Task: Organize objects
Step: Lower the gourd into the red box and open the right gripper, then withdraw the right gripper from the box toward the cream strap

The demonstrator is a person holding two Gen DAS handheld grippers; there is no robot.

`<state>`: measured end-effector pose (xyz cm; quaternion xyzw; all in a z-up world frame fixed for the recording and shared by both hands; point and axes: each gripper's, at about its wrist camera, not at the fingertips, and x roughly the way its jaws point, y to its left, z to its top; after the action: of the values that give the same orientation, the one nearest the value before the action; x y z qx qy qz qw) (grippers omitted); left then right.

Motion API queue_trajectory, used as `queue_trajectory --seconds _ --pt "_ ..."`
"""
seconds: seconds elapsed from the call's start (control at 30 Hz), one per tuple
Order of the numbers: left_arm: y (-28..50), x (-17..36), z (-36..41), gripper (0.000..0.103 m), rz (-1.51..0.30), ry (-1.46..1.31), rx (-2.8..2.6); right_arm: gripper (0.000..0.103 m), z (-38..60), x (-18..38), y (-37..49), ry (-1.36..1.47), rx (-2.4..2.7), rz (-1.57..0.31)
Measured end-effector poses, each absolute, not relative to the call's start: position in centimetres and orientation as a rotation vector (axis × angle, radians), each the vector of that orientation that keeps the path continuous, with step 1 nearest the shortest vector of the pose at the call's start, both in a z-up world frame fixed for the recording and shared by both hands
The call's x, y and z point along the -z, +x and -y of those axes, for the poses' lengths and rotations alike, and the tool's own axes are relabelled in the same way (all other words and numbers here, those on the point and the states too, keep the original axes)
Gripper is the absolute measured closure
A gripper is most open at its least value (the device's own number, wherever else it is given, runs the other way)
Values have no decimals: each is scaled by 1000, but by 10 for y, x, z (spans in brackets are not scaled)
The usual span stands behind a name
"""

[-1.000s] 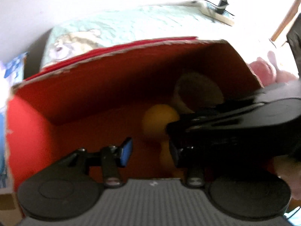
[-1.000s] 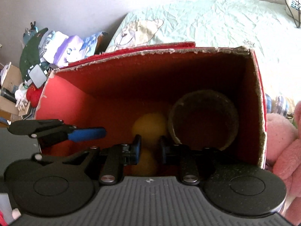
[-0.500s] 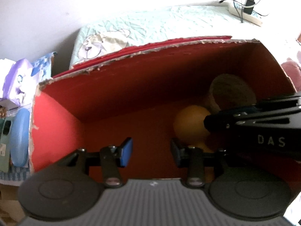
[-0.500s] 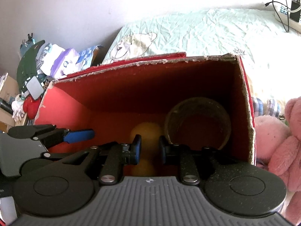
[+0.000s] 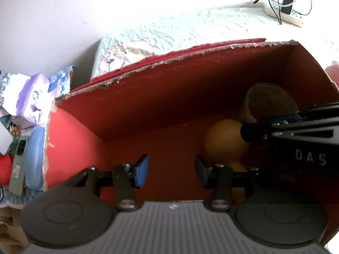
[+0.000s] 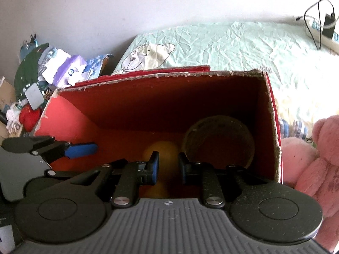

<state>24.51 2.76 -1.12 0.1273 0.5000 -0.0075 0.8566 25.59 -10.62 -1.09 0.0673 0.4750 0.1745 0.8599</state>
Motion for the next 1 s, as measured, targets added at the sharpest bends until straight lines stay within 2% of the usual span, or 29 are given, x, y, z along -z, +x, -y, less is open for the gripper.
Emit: queue_trajectory --seconds 0.07,0.57,1.0 --pt "245 11 -27 52 -1049 270 9 79 103 10 255 105 -345 -984" --pt "241 11 -22 48 -1019 309 -34 79 109 7 251 135 -292 -974" --pt "205 -20 -23 44 -964 253 -88 79 120 -16 210 183 -295 -906"
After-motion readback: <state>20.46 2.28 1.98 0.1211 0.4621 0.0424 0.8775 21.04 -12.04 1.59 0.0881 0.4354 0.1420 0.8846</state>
